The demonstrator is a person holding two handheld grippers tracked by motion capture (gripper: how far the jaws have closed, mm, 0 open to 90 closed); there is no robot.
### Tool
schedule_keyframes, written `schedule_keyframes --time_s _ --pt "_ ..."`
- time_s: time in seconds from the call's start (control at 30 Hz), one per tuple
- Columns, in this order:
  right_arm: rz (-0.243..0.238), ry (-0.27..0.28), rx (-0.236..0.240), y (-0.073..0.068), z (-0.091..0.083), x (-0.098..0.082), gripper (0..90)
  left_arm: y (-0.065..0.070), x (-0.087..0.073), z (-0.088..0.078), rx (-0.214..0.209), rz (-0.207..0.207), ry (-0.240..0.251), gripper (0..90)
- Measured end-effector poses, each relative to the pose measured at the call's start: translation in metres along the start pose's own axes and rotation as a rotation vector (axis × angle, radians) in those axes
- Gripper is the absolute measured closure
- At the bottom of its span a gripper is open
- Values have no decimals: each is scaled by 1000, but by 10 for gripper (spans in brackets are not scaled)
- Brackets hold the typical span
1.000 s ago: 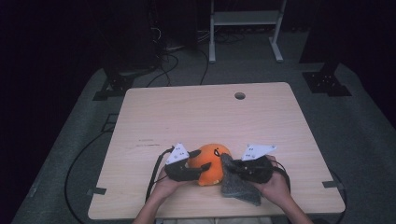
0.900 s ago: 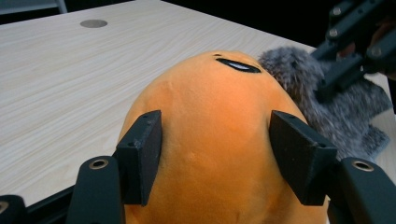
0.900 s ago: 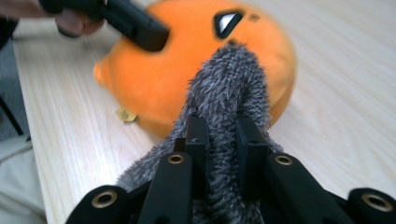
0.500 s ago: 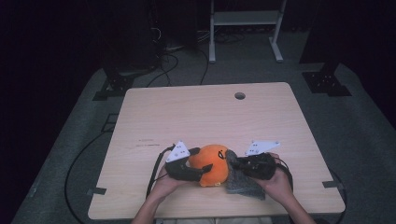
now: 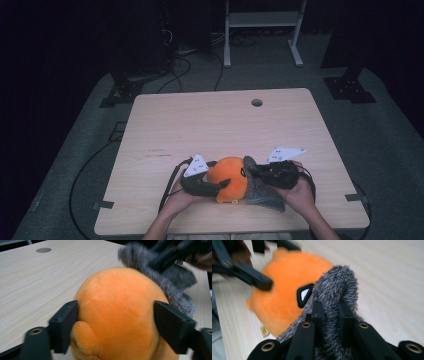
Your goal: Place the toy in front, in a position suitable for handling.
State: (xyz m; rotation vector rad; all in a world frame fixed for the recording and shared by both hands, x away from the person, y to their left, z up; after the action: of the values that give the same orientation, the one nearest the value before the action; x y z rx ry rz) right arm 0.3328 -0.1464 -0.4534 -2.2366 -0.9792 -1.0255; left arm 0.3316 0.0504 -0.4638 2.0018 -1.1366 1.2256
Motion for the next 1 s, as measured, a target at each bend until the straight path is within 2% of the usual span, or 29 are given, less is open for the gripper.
schedule_keyframes --time_s 0.07,0.13,0.23,0.27,0.37,0.47,0.53,0.6,0.67,0.77,0.83,0.9,0.93,1.0 --pt "12 -5 11 1 -2 -3 777 -1 3 -2 -5 -40 -7 143" --pt "9 -16 10 1 -4 -7 777 -4 0 -1 -8 -97 -26 99" --pt "13 -32 22 0 -6 -13 777 -3 -8 4 -61 -183 -43 100" --pt "12 -37 25 0 -7 -15 778 -3 -9 4 -69 -186 -36 126" --pt "-4 -31 20 -3 -10 -13 781 0 -5 2 -45 -104 -32 260" --pt "-59 58 37 -16 -18 2 781 2 4 -1 -21 41 -11 316" --pt "-80 85 35 -21 -18 10 780 4 6 -4 -2 142 -24 324" --pt "-93 64 25 -20 -12 8 779 1 5 -7 9 153 -34 326" --pt "-83 30 25 -15 -6 1 780 -2 2 -8 3 137 -28 328" --pt "-86 -22 -2 -6 -4 -8 780 -4 -1 -8 -7 113 -11 328" --pt "-64 -3 9 -8 -7 -6 779 -1 0 -6 -15 128 -5 327" --pt "-75 62 26 -15 -14 7 779 3 1 -5 -20 159 0 324" --pt "-76 73 30 -18 -15 10 778 4 1 -5 -20 171 0 318" --pt "-95 54 17 -19 -10 11 779 5 1 -5 -25 169 -7 284"
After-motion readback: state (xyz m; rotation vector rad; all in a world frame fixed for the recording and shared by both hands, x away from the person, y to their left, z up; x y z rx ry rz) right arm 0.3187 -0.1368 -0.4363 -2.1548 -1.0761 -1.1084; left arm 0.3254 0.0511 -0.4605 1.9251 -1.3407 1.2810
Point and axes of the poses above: each handheld gripper's, and its own axes: z roughly forward along the jaws, x roughly out of its top, y roughly to its right, the point moved 6 cm from there along z, roughly forward along the jaws, and after that the axes turned 3 degrees about z, right-handed, at the moved point
